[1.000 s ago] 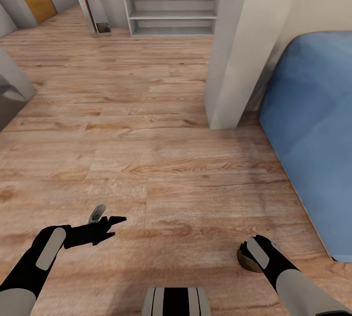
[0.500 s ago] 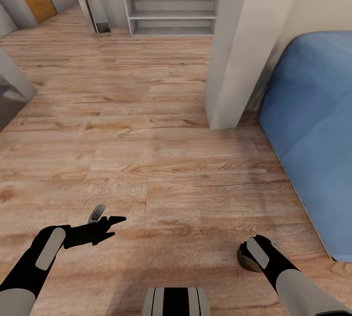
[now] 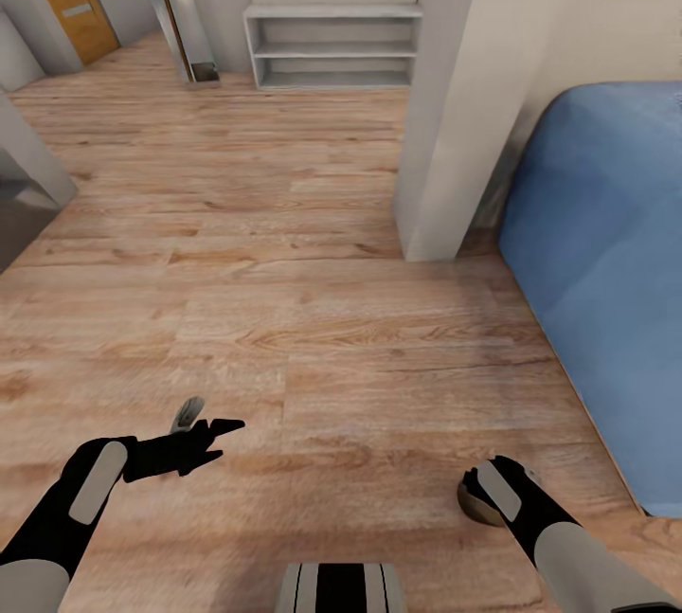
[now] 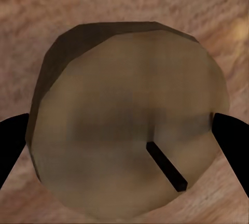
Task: Place each of the two pumpkins and all three candles from the living room inside a cabinet in the living room (use any cabinet), then make sure every cabinet is closed, and position the cauldron so it is next to a table in the living room.
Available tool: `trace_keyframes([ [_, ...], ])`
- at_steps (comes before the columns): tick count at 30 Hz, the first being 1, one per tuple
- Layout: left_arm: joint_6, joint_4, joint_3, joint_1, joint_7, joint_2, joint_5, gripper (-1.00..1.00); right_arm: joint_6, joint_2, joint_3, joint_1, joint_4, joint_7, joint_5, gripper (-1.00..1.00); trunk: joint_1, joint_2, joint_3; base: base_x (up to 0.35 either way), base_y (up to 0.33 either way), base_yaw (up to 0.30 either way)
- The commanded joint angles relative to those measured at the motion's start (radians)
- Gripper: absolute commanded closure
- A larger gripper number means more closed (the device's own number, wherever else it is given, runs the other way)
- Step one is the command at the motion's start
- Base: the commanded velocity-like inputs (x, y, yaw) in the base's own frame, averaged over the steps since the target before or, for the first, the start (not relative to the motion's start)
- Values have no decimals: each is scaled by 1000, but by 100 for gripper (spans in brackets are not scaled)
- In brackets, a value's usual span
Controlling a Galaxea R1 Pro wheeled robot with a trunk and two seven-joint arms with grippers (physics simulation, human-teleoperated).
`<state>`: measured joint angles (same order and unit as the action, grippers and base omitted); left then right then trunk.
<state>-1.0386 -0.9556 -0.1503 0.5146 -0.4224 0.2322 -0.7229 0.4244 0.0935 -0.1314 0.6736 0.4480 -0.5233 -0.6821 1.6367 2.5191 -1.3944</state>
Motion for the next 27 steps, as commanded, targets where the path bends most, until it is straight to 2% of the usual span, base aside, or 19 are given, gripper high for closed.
trace_keyframes([
  [1, 0, 0, -1, 0, 0, 0, 1, -100, 0, 0, -1, 0, 1, 2, -1, 100, 0, 0, 4, 0, 0, 0],
  [18, 4, 10, -1, 1, 13, 1, 10, -100, 0, -12, -4, -2, 9, 7, 0, 100, -8, -4, 70, 0, 0, 0],
  [27, 3, 27, -5, 1, 14, 3, 11, -100, 4, -13, -5, -2, 55, 6, -2, 100, -12, -6, 104, 0, 0, 0],
])
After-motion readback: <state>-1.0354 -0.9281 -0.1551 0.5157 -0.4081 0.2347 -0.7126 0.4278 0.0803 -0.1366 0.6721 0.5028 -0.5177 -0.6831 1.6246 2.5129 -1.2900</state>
